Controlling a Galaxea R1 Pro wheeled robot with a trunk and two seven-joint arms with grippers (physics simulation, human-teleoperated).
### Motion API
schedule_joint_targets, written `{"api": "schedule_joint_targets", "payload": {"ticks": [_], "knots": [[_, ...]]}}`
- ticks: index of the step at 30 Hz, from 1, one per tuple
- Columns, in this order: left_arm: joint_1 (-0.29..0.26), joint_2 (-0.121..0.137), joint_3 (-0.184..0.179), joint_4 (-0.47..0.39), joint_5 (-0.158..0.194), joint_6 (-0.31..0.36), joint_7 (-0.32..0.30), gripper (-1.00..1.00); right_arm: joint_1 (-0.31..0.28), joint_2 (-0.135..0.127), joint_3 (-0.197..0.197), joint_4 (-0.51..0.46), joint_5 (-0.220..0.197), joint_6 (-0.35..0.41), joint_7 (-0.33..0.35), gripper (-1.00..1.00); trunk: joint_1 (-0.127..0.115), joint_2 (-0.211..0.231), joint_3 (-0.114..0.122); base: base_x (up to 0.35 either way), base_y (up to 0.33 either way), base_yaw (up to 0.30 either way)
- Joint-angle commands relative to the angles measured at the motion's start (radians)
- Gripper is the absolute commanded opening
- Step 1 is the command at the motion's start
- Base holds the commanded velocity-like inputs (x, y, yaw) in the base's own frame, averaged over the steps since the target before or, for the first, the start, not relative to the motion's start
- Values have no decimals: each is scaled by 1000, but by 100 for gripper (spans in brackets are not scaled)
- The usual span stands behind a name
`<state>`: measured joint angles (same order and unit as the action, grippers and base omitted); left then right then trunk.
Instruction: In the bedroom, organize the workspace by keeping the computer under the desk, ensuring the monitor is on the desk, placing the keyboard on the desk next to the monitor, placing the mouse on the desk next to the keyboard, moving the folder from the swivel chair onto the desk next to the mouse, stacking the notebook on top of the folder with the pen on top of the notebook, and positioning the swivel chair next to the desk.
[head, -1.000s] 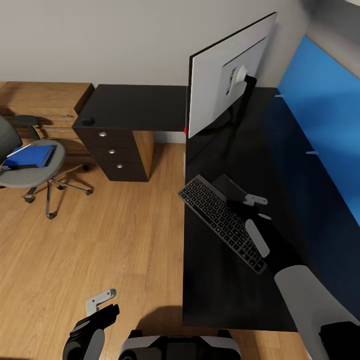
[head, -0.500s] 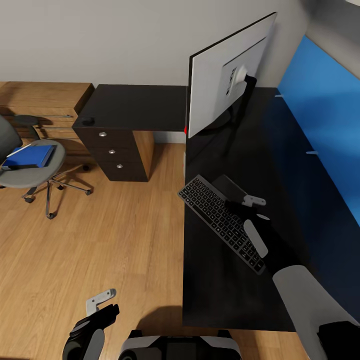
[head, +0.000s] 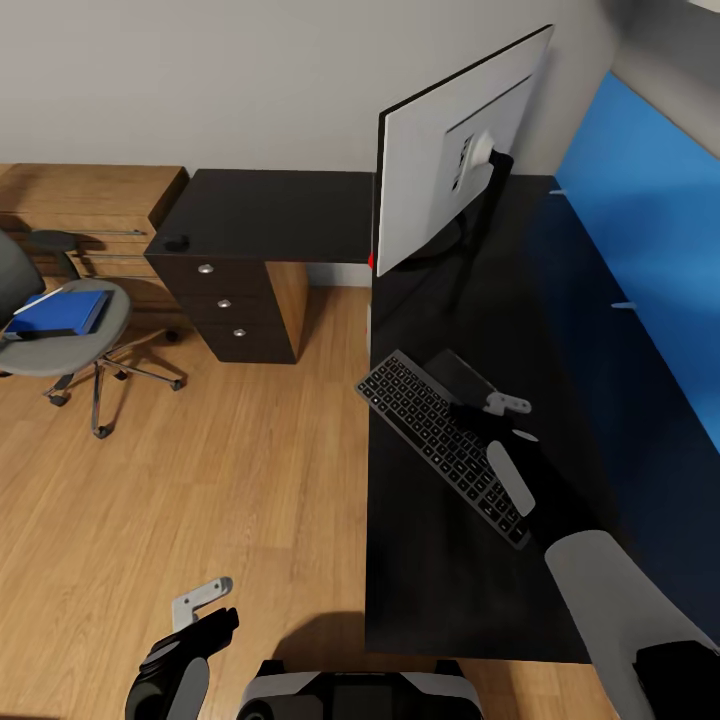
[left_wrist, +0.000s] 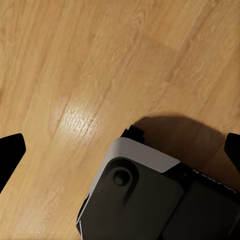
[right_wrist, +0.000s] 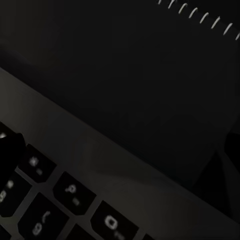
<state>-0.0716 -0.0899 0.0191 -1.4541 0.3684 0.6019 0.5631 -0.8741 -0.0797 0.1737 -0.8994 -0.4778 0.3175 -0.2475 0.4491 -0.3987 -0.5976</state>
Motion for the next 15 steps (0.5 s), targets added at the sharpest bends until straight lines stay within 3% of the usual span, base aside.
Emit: {"api": "schedule_joint_targets", "payload": {"ticks": [1, 15], "knots": [[0, -1, 0, -2, 11, 2, 8, 100, 0, -2, 5, 81, -10, 2, -10, 100, 1, -1, -1, 0, 0, 0], [0, -1, 1, -2, 11, 2, 9, 100, 0, 6, 2, 94, -16, -1, -13, 100, 1, -1, -1, 0, 0, 0]]}}
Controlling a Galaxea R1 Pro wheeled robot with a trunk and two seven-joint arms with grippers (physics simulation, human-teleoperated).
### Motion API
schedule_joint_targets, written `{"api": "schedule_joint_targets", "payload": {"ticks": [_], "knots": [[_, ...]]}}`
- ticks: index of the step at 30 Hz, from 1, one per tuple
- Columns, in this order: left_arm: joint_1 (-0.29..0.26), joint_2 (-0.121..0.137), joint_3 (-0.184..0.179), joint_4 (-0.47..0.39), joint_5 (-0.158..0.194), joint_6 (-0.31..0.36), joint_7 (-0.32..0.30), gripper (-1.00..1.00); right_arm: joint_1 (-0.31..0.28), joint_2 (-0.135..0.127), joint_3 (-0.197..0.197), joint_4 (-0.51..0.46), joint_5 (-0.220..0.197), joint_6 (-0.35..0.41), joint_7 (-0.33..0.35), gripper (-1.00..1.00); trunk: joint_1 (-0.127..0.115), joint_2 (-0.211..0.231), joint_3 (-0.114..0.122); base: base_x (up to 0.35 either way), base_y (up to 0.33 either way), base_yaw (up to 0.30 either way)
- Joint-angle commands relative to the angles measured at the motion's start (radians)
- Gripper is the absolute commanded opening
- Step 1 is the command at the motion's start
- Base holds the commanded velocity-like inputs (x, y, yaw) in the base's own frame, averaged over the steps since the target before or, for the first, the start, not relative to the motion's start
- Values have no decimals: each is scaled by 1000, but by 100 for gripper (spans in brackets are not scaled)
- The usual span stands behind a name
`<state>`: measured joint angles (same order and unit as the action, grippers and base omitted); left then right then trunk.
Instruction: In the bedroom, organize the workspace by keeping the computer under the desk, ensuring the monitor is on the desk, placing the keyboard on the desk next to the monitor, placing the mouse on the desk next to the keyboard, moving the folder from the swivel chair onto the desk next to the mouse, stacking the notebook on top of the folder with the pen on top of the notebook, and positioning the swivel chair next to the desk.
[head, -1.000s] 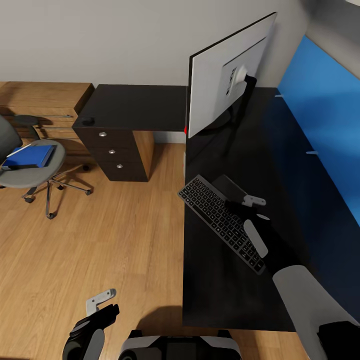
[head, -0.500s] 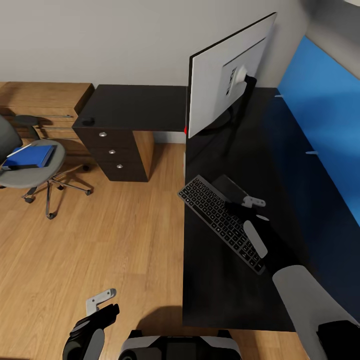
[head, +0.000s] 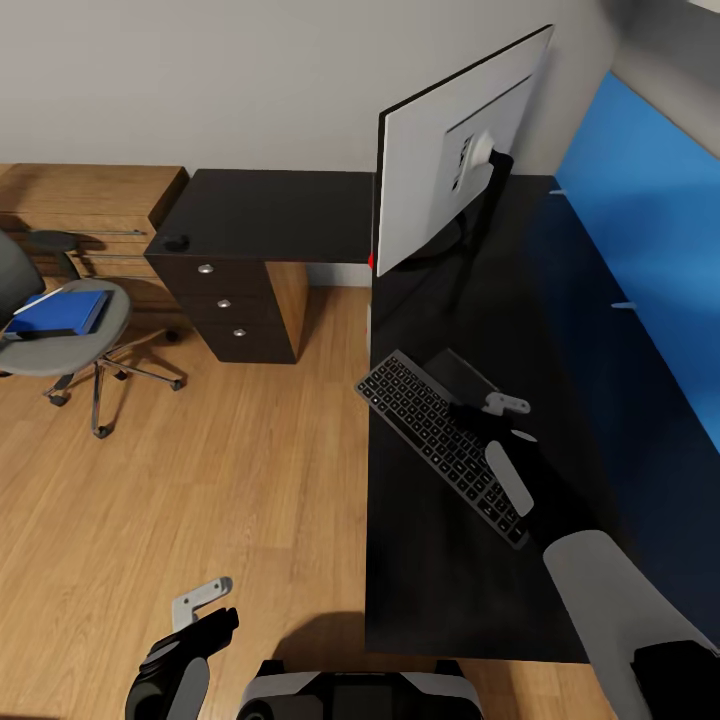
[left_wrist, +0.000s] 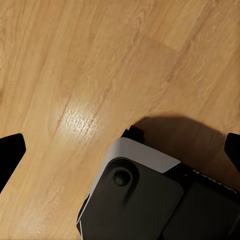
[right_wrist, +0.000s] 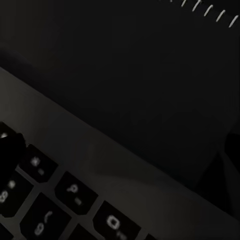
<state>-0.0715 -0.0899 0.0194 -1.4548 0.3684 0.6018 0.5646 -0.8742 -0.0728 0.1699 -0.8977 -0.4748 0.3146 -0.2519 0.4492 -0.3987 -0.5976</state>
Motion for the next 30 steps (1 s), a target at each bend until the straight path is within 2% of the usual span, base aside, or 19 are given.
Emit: {"api": "schedule_joint_targets", "payload": {"ticks": [1, 9, 21, 30], "knots": [[-1, -1, 1, -2, 11, 2, 8, 100, 0, -1, 6, 93, -19, 2, -8, 100, 1, -1, -1, 0, 0, 0], [-1, -1, -1, -2, 11, 1, 5, 100, 0, -1, 5, 92, -19, 1, -8, 100, 1, -1, -1, -9, 0, 0], [-1, -1, -1, -2, 11, 1, 4, 100, 0, -2, 3, 94, -19, 0, -6, 100, 1, -1, -1, -108, 0, 0], [-1, -1, -1, -2, 11, 1, 4, 100, 0, -2, 3, 95, -19, -1, -6, 100, 1, -1, -1, -287, 0, 0]]}}
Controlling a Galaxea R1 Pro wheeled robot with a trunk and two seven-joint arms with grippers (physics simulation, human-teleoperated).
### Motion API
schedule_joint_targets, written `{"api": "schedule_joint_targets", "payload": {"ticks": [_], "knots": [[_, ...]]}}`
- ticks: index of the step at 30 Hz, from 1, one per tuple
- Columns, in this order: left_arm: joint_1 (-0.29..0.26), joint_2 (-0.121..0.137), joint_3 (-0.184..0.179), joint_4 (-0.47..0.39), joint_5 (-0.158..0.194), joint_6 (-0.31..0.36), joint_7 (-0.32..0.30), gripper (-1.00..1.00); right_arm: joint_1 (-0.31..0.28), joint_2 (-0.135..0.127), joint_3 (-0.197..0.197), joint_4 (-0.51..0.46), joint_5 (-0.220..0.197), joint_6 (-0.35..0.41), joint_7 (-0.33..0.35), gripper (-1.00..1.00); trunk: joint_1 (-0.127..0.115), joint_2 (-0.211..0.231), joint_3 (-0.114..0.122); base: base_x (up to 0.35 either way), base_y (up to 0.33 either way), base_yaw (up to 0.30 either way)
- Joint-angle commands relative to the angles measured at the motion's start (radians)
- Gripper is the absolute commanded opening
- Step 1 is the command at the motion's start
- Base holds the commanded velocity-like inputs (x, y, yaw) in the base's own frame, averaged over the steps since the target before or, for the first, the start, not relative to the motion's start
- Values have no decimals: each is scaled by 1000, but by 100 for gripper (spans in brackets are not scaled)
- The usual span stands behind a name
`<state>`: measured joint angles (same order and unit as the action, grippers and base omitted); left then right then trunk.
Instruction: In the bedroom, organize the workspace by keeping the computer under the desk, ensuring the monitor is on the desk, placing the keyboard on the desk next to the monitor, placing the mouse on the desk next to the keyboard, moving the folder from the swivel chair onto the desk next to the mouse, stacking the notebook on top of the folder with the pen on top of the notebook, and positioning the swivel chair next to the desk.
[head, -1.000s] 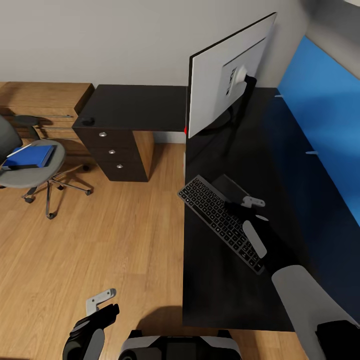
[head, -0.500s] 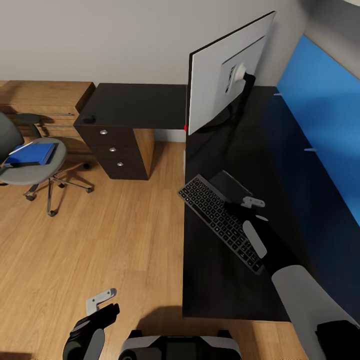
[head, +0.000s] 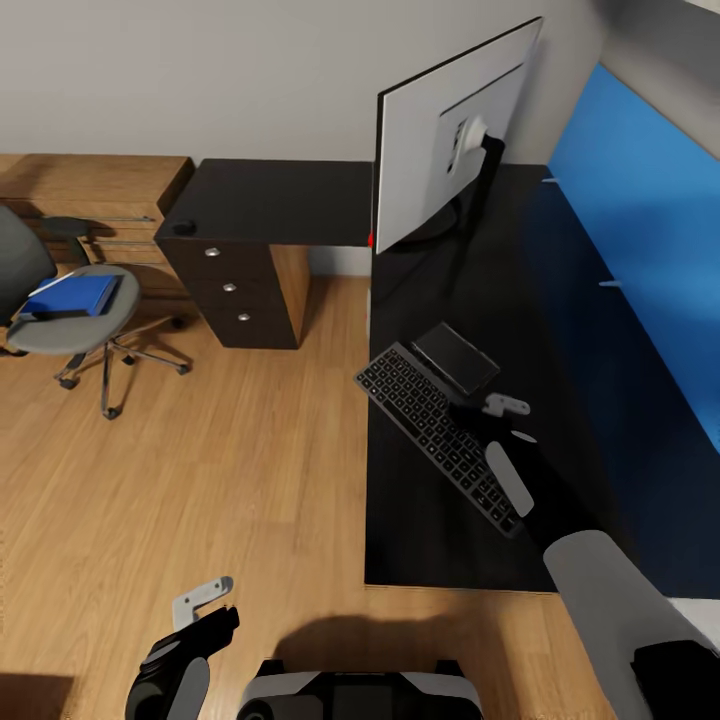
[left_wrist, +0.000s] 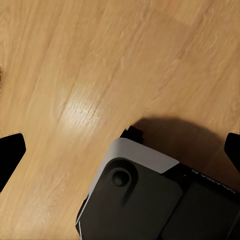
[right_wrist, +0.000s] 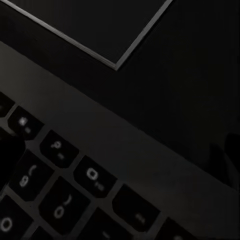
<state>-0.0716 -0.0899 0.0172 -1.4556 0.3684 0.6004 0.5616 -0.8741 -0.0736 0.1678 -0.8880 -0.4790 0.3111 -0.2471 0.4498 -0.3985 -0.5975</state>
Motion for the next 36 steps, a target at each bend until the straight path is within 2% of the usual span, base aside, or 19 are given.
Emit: {"api": "schedule_joint_targets", "payload": {"ticks": [1, 16, 36], "knots": [[0, -1, 0, -2, 11, 2, 8, 100, 0, -2, 6, 85, -15, 2, -10, 100, 0, -1, -2, -296, 0, 0], [0, -1, 0, -2, 11, 2, 8, 100, 0, 0, 6, 89, -15, 2, -9, 100, 0, -1, -2, -304, 0, 0], [0, -1, 0, 0, 12, 2, 8, 100, 0, 0, 6, 88, -15, 2, -9, 100, 0, -1, -2, -179, 0, 0]]}}
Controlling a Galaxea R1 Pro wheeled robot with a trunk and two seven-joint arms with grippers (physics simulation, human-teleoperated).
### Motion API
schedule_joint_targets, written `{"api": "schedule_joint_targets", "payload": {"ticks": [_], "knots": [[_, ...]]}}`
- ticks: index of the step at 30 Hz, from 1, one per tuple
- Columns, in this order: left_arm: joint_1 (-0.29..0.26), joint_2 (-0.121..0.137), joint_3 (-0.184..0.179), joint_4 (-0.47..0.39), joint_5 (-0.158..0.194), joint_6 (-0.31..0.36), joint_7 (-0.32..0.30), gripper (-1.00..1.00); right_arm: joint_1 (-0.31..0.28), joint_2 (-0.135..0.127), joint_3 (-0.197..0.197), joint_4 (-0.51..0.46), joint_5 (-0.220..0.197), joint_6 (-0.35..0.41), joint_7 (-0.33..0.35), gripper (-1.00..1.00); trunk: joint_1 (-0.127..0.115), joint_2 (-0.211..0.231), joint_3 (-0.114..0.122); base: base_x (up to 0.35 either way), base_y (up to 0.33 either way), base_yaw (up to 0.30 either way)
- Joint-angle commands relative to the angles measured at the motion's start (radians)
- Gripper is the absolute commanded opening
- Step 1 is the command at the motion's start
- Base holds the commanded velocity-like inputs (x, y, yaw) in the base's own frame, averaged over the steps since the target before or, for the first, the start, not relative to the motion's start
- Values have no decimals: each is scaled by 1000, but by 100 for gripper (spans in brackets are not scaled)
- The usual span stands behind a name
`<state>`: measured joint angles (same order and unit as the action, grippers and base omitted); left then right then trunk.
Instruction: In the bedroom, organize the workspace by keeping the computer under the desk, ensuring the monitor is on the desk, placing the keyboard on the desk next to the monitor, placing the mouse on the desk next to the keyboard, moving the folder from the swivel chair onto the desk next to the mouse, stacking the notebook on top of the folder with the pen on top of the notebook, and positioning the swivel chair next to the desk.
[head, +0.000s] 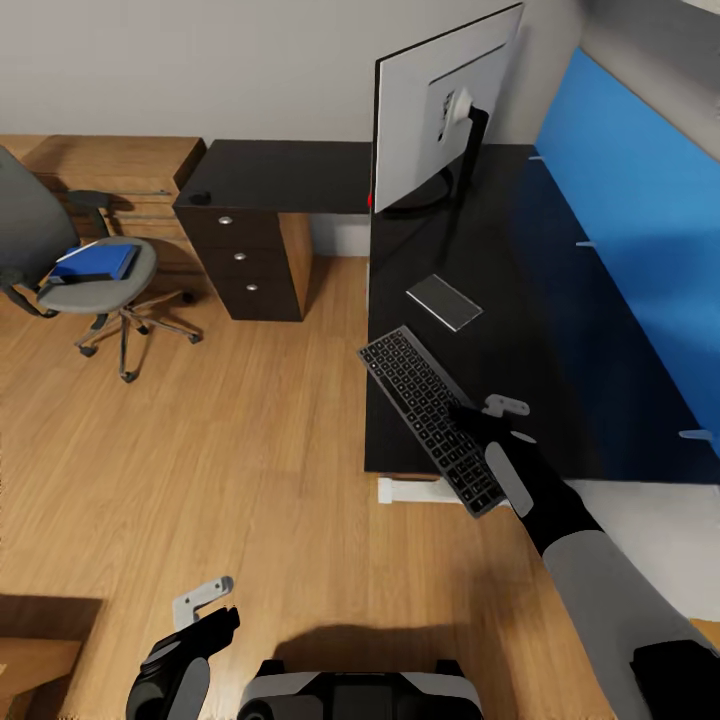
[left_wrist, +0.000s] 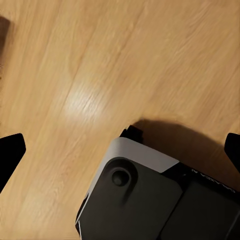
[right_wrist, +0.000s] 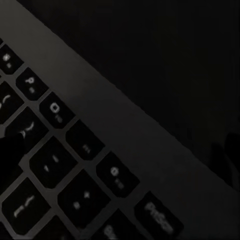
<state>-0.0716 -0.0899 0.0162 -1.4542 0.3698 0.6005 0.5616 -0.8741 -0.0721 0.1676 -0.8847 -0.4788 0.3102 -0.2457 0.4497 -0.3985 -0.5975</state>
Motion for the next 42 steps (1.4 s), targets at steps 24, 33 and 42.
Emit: {"api": "schedule_joint_targets", "payload": {"ticks": [24, 33, 42], "knots": [[0, -1, 0, -2, 11, 3, 6, 100, 0, -2, 6, 87, -15, 0, -11, 100, 0, -1, -2, -152, 0, 0], [0, -2, -2, -2, 11, 4, 7, 100, 0, -2, 6, 85, -15, -1, -12, 100, 0, -1, -2, -26, 0, 0], [0, -2, -2, -2, 11, 4, 8, 100, 0, -2, 5, 78, -15, -2, -12, 100, 0, -1, 0, 0, 0, -1]]}}
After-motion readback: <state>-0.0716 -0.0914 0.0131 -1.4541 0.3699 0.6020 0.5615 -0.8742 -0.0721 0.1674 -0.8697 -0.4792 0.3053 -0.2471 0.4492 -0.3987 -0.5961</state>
